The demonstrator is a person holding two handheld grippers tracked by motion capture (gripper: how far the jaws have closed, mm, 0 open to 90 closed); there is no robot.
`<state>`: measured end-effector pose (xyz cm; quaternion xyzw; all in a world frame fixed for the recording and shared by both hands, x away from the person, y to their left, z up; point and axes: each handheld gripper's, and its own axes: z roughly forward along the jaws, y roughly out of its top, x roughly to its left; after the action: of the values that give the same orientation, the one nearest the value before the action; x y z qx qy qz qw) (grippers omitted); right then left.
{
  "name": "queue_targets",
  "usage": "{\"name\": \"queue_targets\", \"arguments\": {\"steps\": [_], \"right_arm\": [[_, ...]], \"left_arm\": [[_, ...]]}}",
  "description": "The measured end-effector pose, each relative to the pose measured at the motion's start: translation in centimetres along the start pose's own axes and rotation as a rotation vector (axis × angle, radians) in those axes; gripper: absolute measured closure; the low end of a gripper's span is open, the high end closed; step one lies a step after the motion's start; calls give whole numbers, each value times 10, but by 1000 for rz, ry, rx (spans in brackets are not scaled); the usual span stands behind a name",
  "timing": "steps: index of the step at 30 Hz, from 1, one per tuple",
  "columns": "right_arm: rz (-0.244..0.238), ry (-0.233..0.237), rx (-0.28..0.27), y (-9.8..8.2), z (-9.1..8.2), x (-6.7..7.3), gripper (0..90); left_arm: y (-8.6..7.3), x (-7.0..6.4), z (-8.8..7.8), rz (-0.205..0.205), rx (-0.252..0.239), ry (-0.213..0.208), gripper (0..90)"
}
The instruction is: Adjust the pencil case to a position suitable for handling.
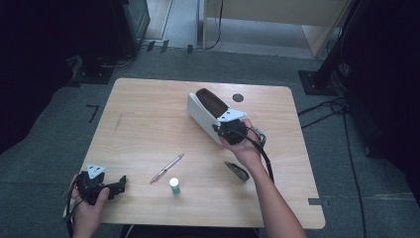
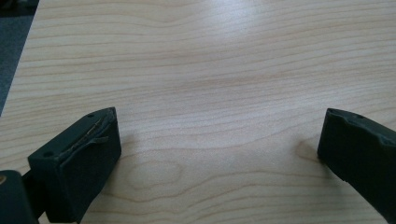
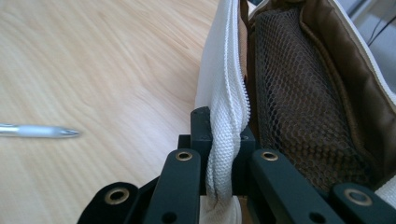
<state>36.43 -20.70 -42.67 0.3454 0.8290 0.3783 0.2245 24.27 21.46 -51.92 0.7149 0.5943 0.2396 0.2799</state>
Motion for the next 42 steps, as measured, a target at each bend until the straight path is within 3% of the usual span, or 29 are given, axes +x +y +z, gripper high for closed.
{"name": "queue_targets", "arguments": {"steps": [5, 6, 11, 19, 30, 33, 36, 38, 42], "right_arm": [[-13, 9, -26, -1, -4, 20, 854], [-33, 13, -22, -2, -5, 30, 854], [-77, 7, -18, -3, -4, 50, 853], [-99, 2, 0, -9, 1, 71, 853], [-104, 9, 5, -19, 6, 76, 840], [-69, 45, 15, -23, 9, 73, 749], [-51, 49, 3, -23, 6, 73, 682], [-28, 63, -29, -20, 0, 71, 585], [8, 82, -73, -17, -13, 68, 512]], "left_arm": [[0, 0, 0, 0, 0, 0, 0], [0, 0, 0, 0, 0, 0, 0], [0, 0, 0, 2, 1, -3, 0], [0, 0, -1, 4, 2, -4, 0], [0, -1, 0, 1, 0, -4, 0], [0, -1, -1, 1, 1, -4, 0], [0, 0, -1, 4, 2, -4, 0], [0, 0, -1, 3, 2, -4, 0], [0, 0, -1, 3, 1, -4, 0]]}}
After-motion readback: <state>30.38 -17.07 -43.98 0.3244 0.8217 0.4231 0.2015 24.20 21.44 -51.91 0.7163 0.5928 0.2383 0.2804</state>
